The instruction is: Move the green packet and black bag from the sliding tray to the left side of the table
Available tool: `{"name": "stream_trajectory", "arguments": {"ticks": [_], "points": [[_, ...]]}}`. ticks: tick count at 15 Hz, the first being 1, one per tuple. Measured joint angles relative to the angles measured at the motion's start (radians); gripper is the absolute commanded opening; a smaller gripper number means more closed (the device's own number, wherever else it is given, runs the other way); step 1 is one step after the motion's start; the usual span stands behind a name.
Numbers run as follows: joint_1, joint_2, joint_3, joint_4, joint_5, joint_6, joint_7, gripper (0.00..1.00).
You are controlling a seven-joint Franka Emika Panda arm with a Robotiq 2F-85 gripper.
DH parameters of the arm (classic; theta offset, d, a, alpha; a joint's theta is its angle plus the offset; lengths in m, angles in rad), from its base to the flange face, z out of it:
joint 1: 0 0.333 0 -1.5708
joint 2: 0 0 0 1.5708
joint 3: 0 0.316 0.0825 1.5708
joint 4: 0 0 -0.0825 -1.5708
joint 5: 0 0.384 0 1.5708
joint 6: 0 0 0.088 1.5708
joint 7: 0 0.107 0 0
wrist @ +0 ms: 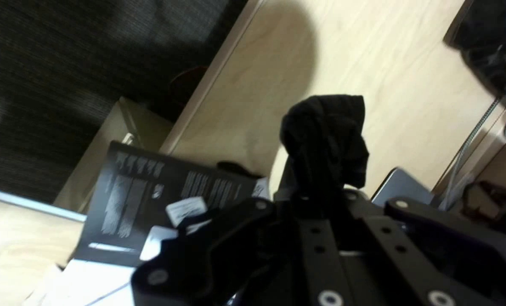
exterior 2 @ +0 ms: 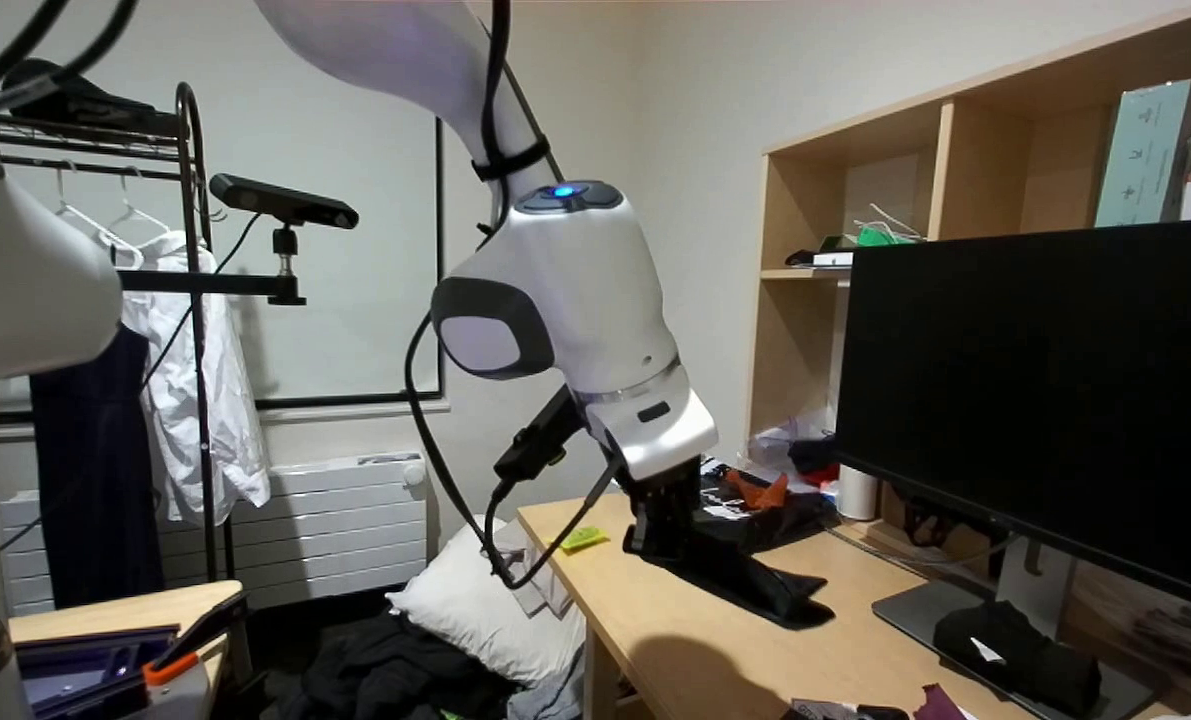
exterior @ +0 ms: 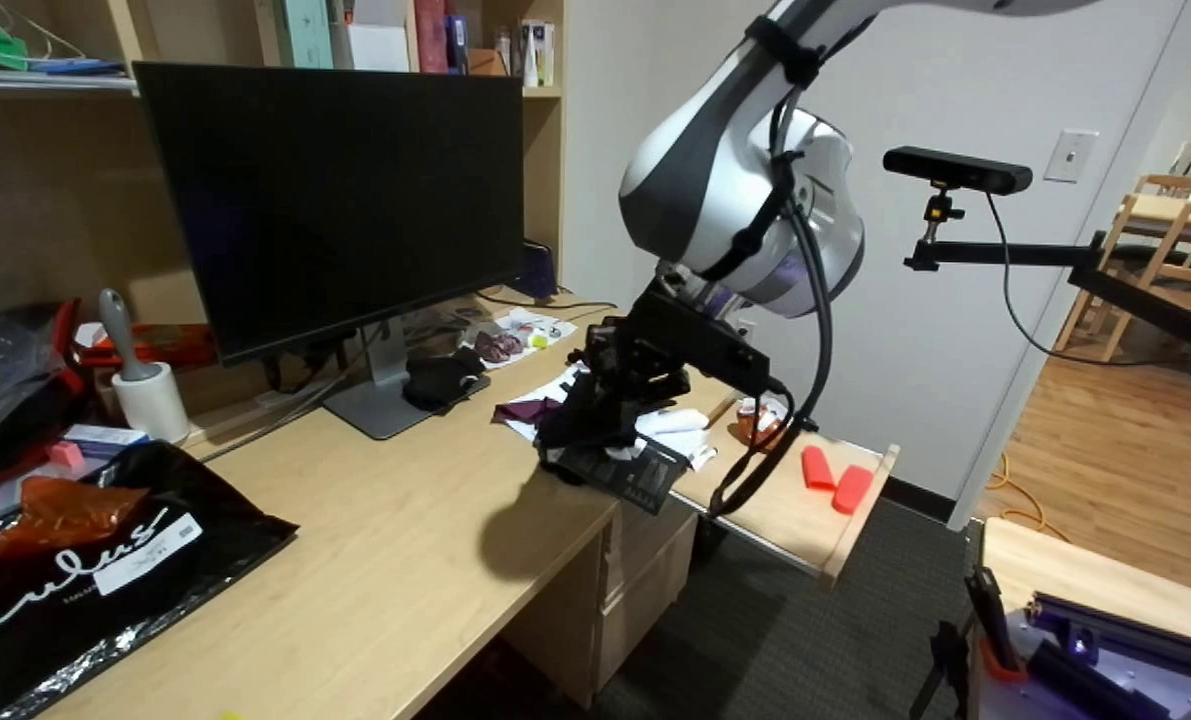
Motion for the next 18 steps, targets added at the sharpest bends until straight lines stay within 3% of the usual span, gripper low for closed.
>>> {"name": "stream_trajectory", "arguments": {"ticks": [2,7,11,14,18], "points": [[0.026,-0.001,0.008,0.000,0.000,0.003,0.011,0.07],[0.009,0.004,-0.012,0.002,0.000,-0.002,0.005,0.07],[0.009,0.062,0.026,0.049,-0.038,-0.072,-0.099,0.07],[0.103,0.106,0.005,0.065,-0.155,-0.095,-0.096,0.06],[0.327,0.139,-0.098,0.072,-0.334,-0.115,-0.075,0.07]]}}
